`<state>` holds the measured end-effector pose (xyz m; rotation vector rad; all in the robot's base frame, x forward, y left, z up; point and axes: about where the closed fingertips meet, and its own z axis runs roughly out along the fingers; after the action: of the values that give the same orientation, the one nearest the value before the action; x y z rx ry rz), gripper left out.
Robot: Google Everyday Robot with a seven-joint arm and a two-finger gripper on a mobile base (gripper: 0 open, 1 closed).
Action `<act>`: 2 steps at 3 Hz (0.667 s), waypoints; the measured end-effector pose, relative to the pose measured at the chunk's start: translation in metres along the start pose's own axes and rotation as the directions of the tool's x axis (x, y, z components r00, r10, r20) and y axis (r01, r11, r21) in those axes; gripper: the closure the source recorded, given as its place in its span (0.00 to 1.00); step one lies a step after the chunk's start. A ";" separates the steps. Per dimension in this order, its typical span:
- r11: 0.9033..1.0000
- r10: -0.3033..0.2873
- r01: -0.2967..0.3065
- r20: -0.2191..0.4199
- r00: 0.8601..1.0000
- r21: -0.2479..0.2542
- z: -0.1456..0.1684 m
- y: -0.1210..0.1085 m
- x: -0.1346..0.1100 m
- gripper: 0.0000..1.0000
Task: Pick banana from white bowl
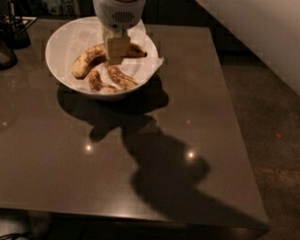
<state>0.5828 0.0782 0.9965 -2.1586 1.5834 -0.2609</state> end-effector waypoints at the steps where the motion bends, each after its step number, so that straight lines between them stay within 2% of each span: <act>1: 1.000 0.008 -0.007 0.041 0.999 -0.021 -0.006 0.021 -0.015 1.00; 2: 0.998 0.026 -0.020 0.091 0.996 -0.065 -0.014 0.052 -0.032 1.00</act>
Offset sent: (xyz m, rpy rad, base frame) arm -0.1041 0.0232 -0.0166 0.1155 0.1767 0.0426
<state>0.5224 0.0926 0.9890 -2.1660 1.5841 -0.1035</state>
